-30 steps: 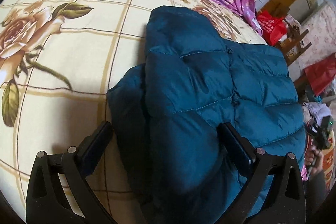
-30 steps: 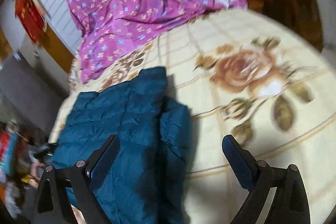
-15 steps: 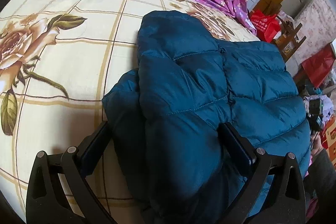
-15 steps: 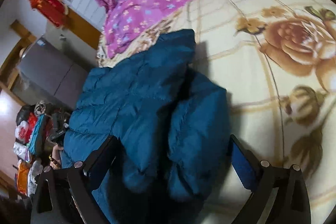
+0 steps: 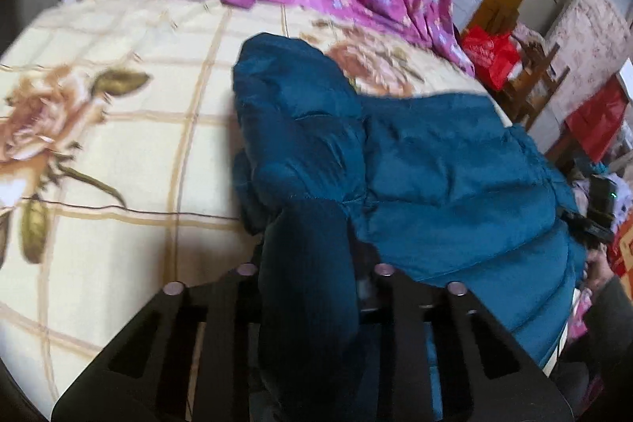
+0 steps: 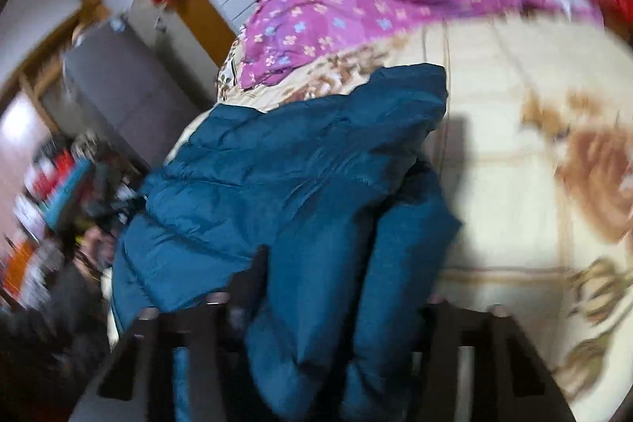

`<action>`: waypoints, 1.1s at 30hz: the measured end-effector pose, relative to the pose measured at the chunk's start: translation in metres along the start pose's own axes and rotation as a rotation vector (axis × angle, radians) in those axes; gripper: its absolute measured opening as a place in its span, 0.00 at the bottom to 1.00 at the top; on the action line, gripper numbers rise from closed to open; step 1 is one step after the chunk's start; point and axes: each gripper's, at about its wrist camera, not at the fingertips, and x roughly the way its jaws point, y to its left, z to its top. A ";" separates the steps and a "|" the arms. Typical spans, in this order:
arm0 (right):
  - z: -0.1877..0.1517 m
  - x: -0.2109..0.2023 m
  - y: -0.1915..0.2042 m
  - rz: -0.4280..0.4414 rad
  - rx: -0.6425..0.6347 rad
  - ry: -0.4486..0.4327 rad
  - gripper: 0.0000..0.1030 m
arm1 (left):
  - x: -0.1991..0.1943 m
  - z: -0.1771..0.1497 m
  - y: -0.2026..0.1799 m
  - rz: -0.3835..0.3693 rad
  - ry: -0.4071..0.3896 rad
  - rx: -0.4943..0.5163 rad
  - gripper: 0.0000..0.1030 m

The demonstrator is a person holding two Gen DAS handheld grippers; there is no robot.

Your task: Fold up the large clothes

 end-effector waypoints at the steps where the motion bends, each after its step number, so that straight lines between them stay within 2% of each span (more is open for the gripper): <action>1: 0.003 -0.005 0.008 -0.020 -0.022 -0.008 0.36 | -0.009 -0.002 -0.003 0.005 -0.027 -0.019 0.17; 5: 0.016 -0.042 0.049 -0.051 -0.095 -0.068 0.31 | -0.048 -0.015 -0.016 -0.007 -0.099 -0.069 0.15; 10: 0.023 -0.092 0.088 -0.062 -0.169 -0.113 0.30 | -0.087 -0.039 -0.039 -0.042 -0.104 -0.112 0.15; 14: 0.021 -0.124 0.095 -0.082 -0.206 -0.102 0.30 | -0.093 -0.045 -0.065 -0.067 -0.090 -0.118 0.15; 17: 0.009 -0.139 0.077 -0.112 -0.193 -0.088 0.30 | -0.087 -0.053 -0.086 -0.080 -0.068 -0.104 0.15; 22: -0.016 -0.133 0.022 -0.132 -0.072 -0.038 0.31 | -0.049 -0.068 -0.110 0.000 -0.026 -0.050 0.16; 24: -0.028 -0.122 -0.006 -0.110 0.046 -0.004 0.41 | -0.037 -0.072 -0.103 0.017 0.001 -0.085 0.22; 26: -0.036 -0.115 -0.029 -0.075 0.184 0.027 0.45 | -0.031 -0.075 -0.095 0.043 0.023 -0.105 0.38; 30: -0.040 -0.128 -0.045 -0.054 0.304 0.002 0.52 | -0.036 -0.074 -0.087 0.064 0.025 -0.115 0.45; 33: -0.038 -0.153 -0.043 -0.114 0.349 -0.028 0.59 | -0.052 -0.070 -0.081 0.074 0.023 -0.131 0.50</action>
